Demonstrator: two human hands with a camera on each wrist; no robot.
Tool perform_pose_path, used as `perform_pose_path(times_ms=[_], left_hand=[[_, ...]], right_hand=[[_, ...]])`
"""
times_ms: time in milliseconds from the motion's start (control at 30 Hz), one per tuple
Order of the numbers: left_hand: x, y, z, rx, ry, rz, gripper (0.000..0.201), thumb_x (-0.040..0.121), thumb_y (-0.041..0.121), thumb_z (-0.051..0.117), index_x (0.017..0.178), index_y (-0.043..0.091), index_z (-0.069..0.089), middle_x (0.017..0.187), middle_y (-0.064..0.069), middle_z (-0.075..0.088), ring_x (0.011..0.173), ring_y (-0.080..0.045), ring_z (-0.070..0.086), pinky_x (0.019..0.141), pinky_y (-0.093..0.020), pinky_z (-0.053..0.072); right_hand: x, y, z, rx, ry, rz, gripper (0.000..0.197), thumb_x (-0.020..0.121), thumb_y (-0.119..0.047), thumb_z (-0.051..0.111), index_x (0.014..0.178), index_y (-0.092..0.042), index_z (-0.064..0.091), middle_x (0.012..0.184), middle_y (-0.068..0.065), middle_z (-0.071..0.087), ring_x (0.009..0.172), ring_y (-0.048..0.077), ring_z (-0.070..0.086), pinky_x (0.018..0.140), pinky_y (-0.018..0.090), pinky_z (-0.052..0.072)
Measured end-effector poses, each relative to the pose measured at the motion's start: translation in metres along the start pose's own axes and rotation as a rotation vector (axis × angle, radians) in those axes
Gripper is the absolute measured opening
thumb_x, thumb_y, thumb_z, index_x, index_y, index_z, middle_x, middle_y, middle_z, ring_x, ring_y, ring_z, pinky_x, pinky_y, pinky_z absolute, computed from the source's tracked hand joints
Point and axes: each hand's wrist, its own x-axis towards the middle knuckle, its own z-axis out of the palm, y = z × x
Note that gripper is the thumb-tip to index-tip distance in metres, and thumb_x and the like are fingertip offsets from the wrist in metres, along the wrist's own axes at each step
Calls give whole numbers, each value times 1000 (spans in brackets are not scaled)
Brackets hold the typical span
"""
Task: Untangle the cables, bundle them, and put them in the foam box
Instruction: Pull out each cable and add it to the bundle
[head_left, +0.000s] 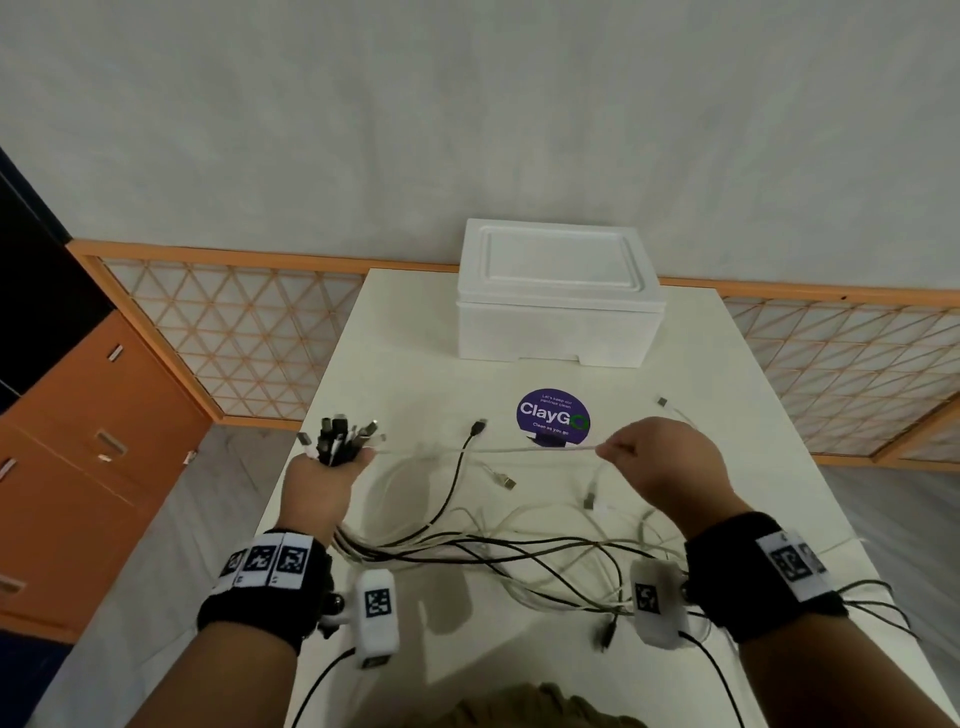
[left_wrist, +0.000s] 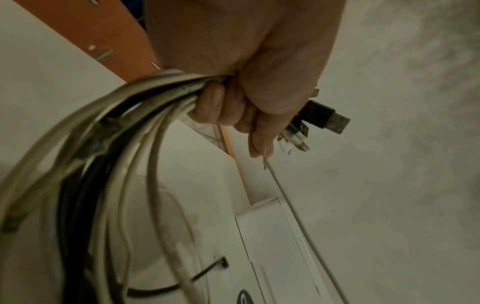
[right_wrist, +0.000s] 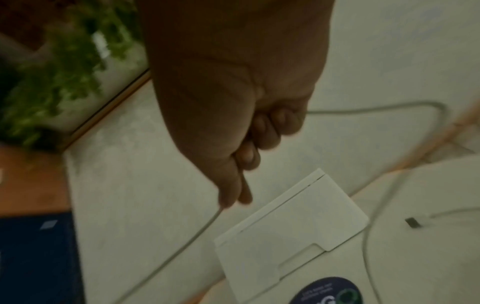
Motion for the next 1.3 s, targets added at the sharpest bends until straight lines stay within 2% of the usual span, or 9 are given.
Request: perform_pose_path(times_ms=[200, 300, 433, 600, 733, 867, 933, 1067, 1300], left_hand=[[-8, 14, 5, -148, -154, 66, 23, 80, 19, 77, 63, 18, 61, 37, 10, 31, 37, -12, 23, 48, -25, 22], [-1, 14, -2, -179, -112, 84, 22, 81, 17, 75, 66, 16, 60, 37, 11, 32, 34, -9, 23, 42, -20, 21], [12, 4, -15, -262, -63, 18, 21, 82, 19, 76, 70, 12, 59, 38, 10, 38, 33, -8, 25, 41, -20, 22], [2, 12, -17, -424, -155, 103, 28, 88, 28, 67, 92, 1, 69, 67, 2, 65, 40, -8, 30, 48, -24, 31], [-25, 48, -9, -737, -333, 139, 25, 96, 23, 52, 75, 11, 58, 56, 3, 58, 38, -5, 28, 41, -17, 28], [-69, 79, 15, -848, -534, 142, 26, 84, 27, 55, 62, 14, 59, 46, 0, 45, 36, -7, 31, 41, -19, 33], [-90, 90, 25, -841, -614, 187, 27, 82, 27, 55, 59, 13, 57, 43, -1, 43, 38, -10, 35, 43, -21, 37], [-88, 101, 9, -905, -597, 197, 24, 82, 31, 53, 67, 13, 51, 40, 4, 37, 36, -8, 34, 42, -19, 36], [-8, 55, -47, -1199, -169, -12, 33, 92, 41, 57, 64, 24, 48, 48, 9, 29, 40, -5, 25, 43, -17, 27]], right_hand=[[1, 19, 6, -203, 146, 95, 48, 91, -57, 43, 77, -18, 66, 78, 1, 64, 78, 24, 62, 59, 26, 42], [1, 45, -6, -182, 153, 199, 72, 77, -81, 34, 58, -15, 56, 59, 0, 56, 63, 23, 56, 55, 27, 43], [2, 85, -9, -130, 193, 242, 76, 75, -83, 29, 51, -14, 52, 52, 2, 54, 54, 21, 53, 52, 28, 40], [-2, 82, 4, -284, 108, 329, 39, 82, -56, 51, 96, -23, 67, 96, 1, 64, 93, 25, 59, 84, 39, 42], [0, 17, -1, -32, 147, 68, 61, 75, -45, 68, 128, -18, 54, 127, 7, 55, 118, 28, 50, 98, 37, 38], [-17, -89, -8, 403, -77, -416, 104, 59, -54, 82, 144, -19, 33, 140, -1, 45, 129, 13, 39, 110, 22, 25], [-23, -125, 5, 485, -172, -538, 95, 58, -45, 85, 136, -18, 39, 128, -2, 55, 117, 11, 49, 104, 18, 34], [-24, -129, 33, 316, -255, -507, 39, 76, -36, 64, 108, -15, 56, 101, 8, 67, 94, 29, 62, 78, 37, 49], [-20, -22, 42, -40, -320, -313, 14, 81, -32, 53, 91, -22, 54, 91, 0, 65, 92, 24, 60, 69, 30, 42]])
